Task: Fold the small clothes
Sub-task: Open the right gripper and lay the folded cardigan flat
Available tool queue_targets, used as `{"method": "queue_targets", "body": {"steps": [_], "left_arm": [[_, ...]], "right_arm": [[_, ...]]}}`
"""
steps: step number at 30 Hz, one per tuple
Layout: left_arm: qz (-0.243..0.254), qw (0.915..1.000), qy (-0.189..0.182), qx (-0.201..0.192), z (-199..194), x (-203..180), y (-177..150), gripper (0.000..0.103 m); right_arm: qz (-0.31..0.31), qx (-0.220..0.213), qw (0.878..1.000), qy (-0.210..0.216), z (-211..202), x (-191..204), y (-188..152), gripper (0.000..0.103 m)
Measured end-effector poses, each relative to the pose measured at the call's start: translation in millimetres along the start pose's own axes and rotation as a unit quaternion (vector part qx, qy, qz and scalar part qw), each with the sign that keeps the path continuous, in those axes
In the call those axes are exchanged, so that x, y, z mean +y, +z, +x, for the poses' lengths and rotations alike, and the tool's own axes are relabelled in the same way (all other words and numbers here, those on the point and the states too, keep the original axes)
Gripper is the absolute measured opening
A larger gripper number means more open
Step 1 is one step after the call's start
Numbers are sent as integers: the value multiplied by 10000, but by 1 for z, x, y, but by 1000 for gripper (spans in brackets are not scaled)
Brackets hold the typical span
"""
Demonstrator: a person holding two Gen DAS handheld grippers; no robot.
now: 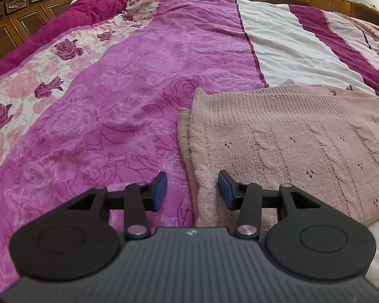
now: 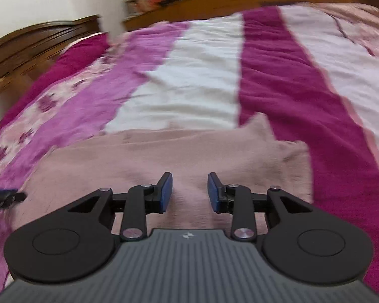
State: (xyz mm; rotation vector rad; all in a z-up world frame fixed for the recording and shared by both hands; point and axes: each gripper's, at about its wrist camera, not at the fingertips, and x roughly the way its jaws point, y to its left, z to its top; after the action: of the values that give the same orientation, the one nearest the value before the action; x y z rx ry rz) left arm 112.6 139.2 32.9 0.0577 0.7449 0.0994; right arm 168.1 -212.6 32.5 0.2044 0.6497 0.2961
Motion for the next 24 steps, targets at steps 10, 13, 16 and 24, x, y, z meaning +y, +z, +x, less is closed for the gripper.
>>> {"method": "queue_targets", "body": {"steps": [10, 13, 16, 24], "left_arm": [[70, 10000, -31, 10, 2, 0, -1, 47], [34, 10000, -25, 11, 3, -1, -1, 47], [32, 10000, -24, 14, 2, -1, -1, 47], [-56, 9998, -148, 144, -5, 2, 3, 47]], "right_arm": [[453, -91, 9980, -433, 26, -29, 4, 36], [194, -169, 9956, -896, 28, -32, 12, 36], [253, -197, 9947, -975, 28, -39, 14, 36], [661, -391, 9938, -808, -11, -34, 0, 51]]}}
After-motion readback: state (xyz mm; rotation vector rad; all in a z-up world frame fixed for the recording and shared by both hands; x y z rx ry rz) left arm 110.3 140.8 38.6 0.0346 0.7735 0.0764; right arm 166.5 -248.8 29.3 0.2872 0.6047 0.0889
